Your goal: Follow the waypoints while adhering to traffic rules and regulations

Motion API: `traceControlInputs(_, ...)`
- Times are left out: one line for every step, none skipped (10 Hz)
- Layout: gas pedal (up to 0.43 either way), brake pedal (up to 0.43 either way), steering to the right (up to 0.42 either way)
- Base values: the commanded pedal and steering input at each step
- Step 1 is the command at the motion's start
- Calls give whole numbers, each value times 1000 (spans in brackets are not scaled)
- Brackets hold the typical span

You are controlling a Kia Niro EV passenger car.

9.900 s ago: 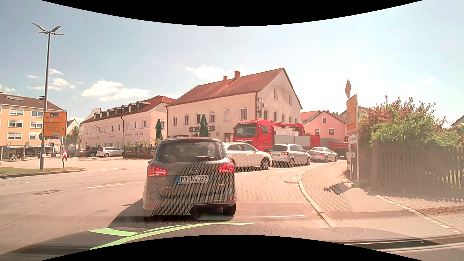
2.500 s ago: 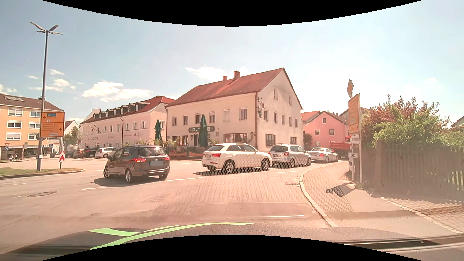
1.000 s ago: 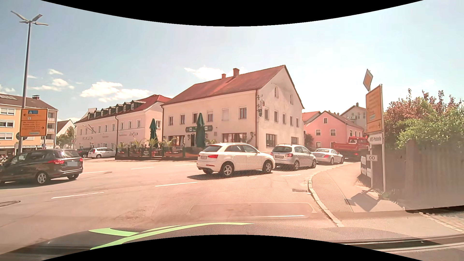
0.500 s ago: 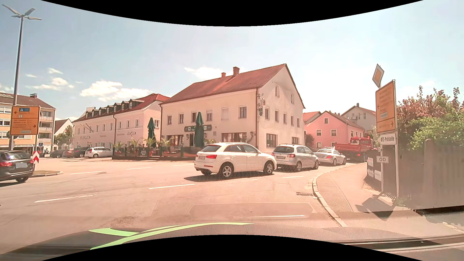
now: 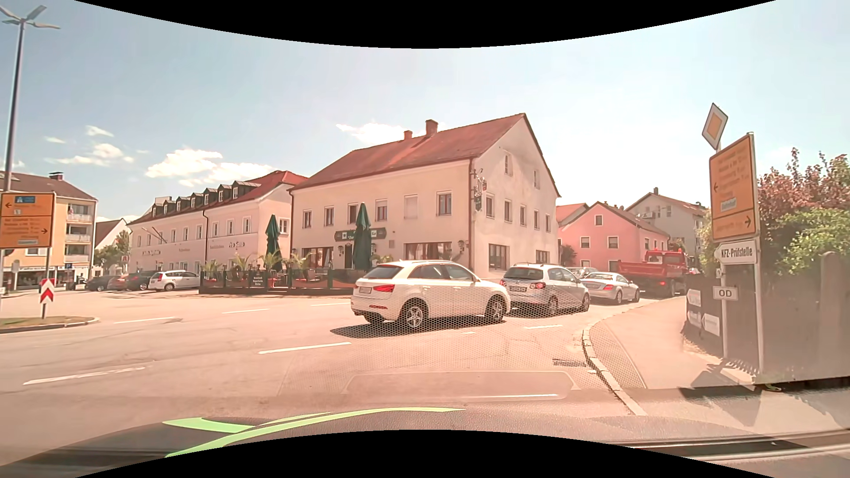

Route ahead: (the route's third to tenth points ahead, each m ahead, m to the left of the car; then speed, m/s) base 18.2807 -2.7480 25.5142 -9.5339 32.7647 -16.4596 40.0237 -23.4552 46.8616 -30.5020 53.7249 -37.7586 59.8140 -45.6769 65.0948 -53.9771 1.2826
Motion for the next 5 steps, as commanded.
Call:
traceControlInputs(0, 24, 6)
traceControlInputs(0, 37, 6)
traceControlInputs(0, 49, 6)
traceControlInputs(0, 67, 6)
traceControlInputs(0, 67, 5)
